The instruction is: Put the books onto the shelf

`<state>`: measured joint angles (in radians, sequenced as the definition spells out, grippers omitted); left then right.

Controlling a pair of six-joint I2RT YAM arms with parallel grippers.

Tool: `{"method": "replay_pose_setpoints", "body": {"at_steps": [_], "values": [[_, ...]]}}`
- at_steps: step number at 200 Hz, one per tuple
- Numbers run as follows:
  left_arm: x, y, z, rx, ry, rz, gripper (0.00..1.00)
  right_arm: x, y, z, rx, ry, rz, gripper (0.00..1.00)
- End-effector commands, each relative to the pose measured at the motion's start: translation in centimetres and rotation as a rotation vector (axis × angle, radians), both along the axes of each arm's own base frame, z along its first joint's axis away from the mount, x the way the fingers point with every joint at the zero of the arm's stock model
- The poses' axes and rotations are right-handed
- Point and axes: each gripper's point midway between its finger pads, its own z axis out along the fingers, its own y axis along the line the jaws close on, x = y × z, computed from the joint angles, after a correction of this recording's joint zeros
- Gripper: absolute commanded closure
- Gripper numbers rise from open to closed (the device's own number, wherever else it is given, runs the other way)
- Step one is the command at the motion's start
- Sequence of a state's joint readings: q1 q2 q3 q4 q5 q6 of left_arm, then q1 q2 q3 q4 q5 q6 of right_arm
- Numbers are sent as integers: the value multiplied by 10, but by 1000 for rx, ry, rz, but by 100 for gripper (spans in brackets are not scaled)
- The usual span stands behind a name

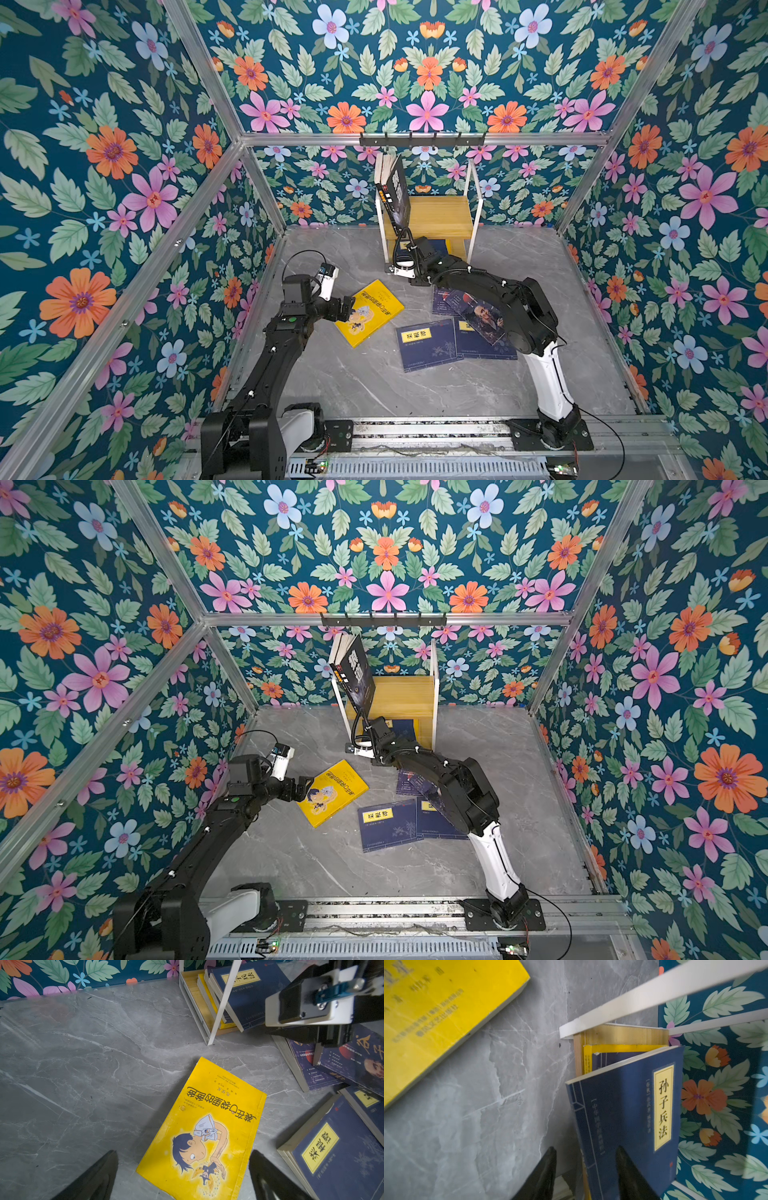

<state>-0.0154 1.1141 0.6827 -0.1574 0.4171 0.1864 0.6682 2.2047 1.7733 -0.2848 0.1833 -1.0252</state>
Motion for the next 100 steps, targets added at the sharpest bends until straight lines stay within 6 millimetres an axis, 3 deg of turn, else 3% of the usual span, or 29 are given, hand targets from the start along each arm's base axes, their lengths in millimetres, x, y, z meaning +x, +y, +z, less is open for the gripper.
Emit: {"method": "replay_pose_setpoints", "body": {"at_steps": [1, 100], "values": [[1, -1, 2, -3, -7, -8, 0, 4, 7, 0, 27, -6, 5, 54], [1, 0, 1, 2, -6, -1, 0, 21, 25, 2, 64, -10, 9, 71]]}}
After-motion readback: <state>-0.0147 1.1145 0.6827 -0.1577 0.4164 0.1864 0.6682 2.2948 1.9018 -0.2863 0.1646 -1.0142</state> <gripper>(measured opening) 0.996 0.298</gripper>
